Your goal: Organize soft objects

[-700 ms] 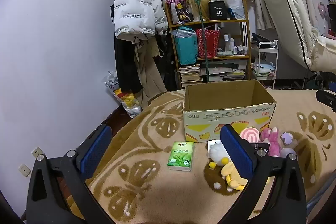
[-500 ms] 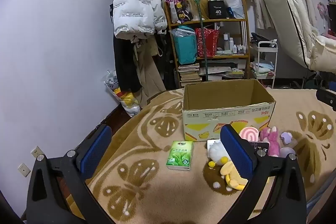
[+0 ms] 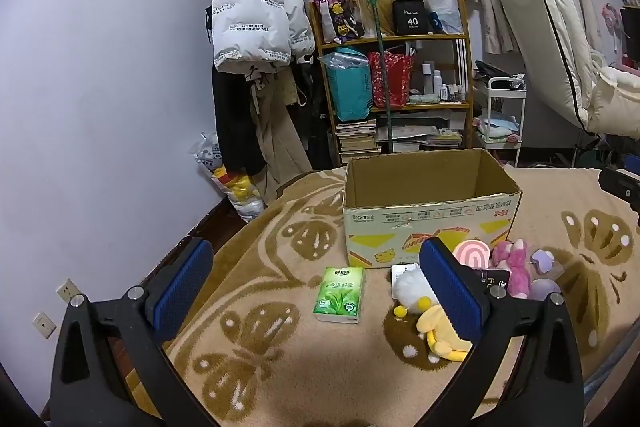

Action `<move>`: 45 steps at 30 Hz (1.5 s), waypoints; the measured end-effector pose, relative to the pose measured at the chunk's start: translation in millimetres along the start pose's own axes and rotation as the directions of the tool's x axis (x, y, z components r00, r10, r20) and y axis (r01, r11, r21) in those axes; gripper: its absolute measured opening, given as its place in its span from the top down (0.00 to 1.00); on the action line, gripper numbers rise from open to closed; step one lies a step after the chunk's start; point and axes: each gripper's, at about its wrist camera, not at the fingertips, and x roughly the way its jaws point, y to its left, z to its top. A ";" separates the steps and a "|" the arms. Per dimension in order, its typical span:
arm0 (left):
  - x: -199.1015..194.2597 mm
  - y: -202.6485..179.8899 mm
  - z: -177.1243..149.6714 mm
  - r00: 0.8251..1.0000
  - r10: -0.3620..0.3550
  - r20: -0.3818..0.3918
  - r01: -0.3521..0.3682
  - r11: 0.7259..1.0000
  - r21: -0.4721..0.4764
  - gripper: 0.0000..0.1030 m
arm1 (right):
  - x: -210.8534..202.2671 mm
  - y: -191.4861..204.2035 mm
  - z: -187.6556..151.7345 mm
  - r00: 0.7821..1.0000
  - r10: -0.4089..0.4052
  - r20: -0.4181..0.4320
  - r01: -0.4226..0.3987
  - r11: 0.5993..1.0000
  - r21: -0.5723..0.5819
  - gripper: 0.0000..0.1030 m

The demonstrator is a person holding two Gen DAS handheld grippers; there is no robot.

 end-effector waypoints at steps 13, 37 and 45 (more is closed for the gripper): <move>-2.3 -1.7 2.1 1.000 -0.001 0.000 0.001 1.000 -0.007 0.01 | 2.1 -1.2 -1.4 1.000 -0.011 -0.003 0.011 1.000 0.000 0.00; 0.6 -1.3 -1.3 1.000 -0.002 -0.005 0.002 1.000 0.000 0.01 | 6.6 -2.9 -6.2 1.000 -0.011 -0.011 0.011 1.000 -0.003 0.00; 1.0 -1.3 -1.0 1.000 -0.002 -0.006 0.002 1.000 0.001 0.01 | 6.6 -3.0 -5.7 1.000 -0.011 -0.013 0.011 1.000 -0.002 0.00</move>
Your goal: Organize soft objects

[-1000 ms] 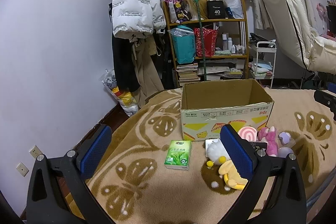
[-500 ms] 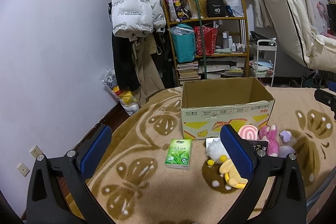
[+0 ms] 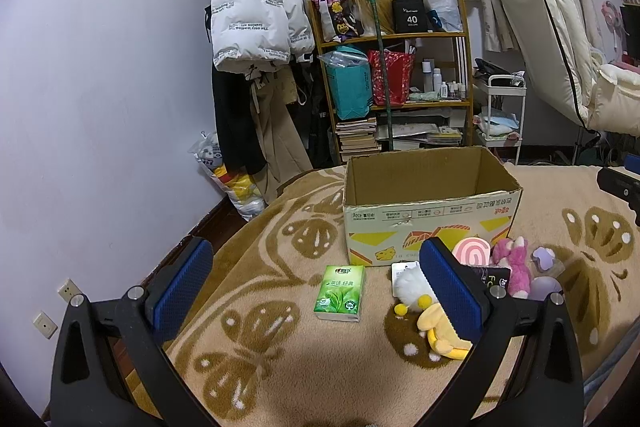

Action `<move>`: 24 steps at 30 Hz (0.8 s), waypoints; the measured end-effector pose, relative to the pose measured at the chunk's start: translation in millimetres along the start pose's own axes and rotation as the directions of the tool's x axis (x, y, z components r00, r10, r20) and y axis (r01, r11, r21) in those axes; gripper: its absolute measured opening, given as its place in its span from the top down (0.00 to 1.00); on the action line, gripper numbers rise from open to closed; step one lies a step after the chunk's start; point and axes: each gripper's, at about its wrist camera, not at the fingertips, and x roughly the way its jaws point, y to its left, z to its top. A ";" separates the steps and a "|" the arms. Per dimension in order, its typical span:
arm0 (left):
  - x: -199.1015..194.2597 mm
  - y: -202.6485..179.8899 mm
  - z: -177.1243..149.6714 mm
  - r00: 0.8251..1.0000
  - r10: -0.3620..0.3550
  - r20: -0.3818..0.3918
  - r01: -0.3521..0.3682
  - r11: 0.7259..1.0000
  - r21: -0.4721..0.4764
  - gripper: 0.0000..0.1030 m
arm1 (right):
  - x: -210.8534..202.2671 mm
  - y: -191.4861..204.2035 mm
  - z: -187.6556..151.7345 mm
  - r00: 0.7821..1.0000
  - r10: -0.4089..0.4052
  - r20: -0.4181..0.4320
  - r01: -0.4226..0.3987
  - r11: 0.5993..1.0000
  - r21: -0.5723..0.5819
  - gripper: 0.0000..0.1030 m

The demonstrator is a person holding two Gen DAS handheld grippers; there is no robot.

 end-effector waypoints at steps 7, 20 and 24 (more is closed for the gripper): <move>-0.3 0.0 0.2 1.000 0.000 0.000 0.000 1.000 -0.002 0.01 | 3.6 1.3 -6.6 1.000 -0.001 0.007 0.001 1.000 -0.001 0.00; -0.1 -0.7 0.3 1.000 0.002 -0.001 -0.002 1.000 0.001 0.01 | 1.7 -0.1 -3.2 1.000 -0.002 0.004 0.002 1.000 -0.001 0.00; 0.0 -0.7 0.5 1.000 0.001 -0.001 -0.001 1.000 0.001 0.01 | 2.0 -0.4 -3.5 1.000 -0.002 0.004 0.002 1.000 -0.002 0.00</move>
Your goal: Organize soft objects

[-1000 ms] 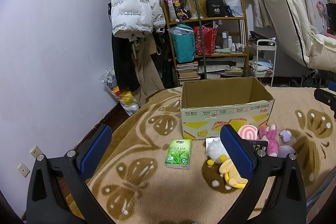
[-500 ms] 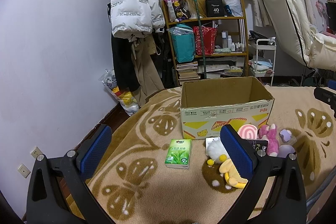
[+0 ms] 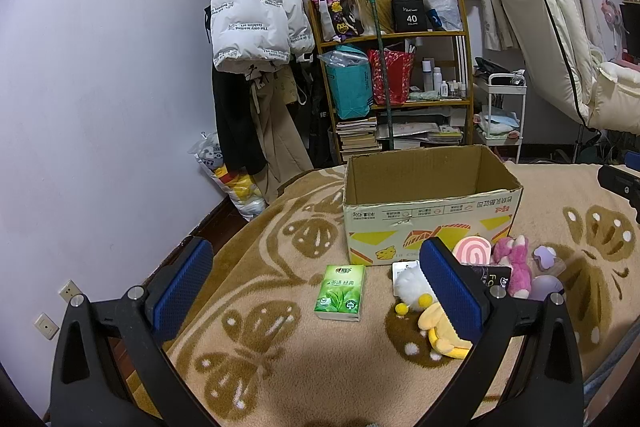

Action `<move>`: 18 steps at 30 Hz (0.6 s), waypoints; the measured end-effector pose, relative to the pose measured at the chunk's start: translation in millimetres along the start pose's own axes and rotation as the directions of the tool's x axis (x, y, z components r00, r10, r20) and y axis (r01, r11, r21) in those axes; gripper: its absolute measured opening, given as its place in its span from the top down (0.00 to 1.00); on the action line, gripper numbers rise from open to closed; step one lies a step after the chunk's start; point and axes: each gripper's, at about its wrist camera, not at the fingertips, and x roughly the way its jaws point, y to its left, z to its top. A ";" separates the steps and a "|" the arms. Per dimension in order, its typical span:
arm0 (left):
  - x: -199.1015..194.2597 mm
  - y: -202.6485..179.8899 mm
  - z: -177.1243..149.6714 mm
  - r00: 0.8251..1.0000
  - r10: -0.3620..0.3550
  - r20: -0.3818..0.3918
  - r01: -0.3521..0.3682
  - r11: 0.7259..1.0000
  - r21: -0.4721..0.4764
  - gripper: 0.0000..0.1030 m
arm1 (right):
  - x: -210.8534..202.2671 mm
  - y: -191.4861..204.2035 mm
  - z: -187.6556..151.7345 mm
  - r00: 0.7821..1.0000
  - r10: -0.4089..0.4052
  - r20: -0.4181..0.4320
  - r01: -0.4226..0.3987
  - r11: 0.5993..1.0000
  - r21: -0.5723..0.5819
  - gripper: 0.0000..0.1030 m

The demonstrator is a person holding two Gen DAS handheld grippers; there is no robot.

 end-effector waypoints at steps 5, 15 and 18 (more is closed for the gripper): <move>-0.1 -0.2 -0.1 1.000 -0.001 0.000 0.001 1.000 0.001 0.01 | -1.3 0.4 2.5 1.000 0.001 -0.001 -0.001 1.000 0.001 0.00; 0.0 -0.4 0.0 1.000 0.000 -0.001 0.000 1.000 0.002 0.01 | -0.9 0.0 3.0 1.000 0.001 -0.003 -0.001 1.000 0.002 0.00; 3.1 -1.4 -1.3 1.000 0.012 -0.017 -0.011 1.000 0.014 0.01 | -2.0 0.7 5.1 1.000 0.003 -0.005 -0.003 1.000 0.001 0.00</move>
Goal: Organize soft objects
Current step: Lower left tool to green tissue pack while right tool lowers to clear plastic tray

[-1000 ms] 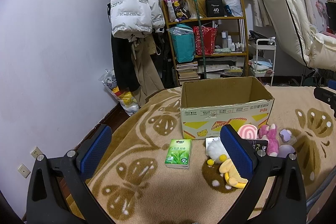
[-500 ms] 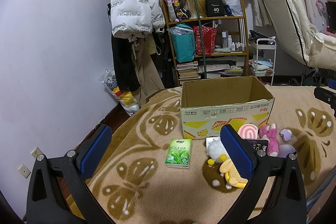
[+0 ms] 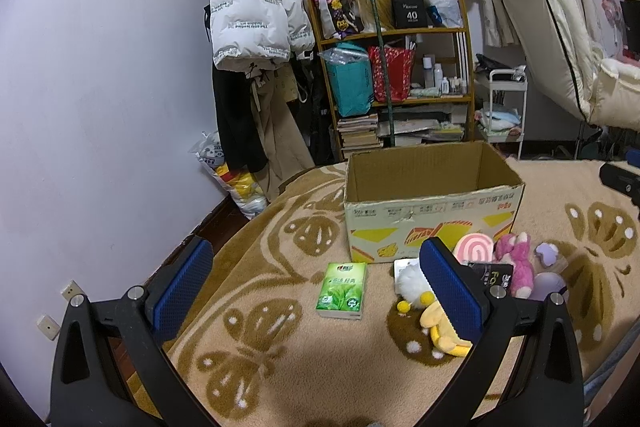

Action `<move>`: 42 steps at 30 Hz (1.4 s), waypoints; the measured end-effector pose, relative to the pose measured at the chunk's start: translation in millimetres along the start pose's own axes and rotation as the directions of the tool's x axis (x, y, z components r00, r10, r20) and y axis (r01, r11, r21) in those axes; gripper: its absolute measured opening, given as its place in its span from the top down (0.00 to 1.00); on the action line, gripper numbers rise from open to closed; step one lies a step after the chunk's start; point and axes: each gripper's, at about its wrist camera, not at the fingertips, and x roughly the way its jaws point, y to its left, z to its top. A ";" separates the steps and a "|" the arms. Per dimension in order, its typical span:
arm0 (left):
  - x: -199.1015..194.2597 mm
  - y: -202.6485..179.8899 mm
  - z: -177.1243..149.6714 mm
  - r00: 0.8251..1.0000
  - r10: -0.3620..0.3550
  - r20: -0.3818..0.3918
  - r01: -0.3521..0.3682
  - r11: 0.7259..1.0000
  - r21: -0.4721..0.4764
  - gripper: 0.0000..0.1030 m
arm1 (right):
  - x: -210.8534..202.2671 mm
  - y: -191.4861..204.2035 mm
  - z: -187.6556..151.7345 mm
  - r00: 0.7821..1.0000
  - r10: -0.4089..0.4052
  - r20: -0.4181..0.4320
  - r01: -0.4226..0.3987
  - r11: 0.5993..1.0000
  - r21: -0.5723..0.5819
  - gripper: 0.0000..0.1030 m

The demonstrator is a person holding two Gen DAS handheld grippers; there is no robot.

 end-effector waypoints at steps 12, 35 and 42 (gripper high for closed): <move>32.6 -3.0 -1.1 0.993 0.007 -0.122 -0.001 0.999 0.051 0.01 | 23.9 -2.2 -20.2 0.995 0.015 -0.097 -0.013 1.000 0.020 0.00; 129.7 -9.7 4.7 0.945 -0.009 -0.326 0.024 0.999 0.041 0.01 | 97.1 -25.1 -10.1 0.962 0.030 -0.273 -0.009 0.997 0.075 0.00; 163.2 -8.0 -8.6 0.908 -0.045 -0.417 0.051 0.999 0.004 0.01 | 126.5 -33.7 -22.6 0.938 0.030 -0.347 0.001 0.996 0.088 0.00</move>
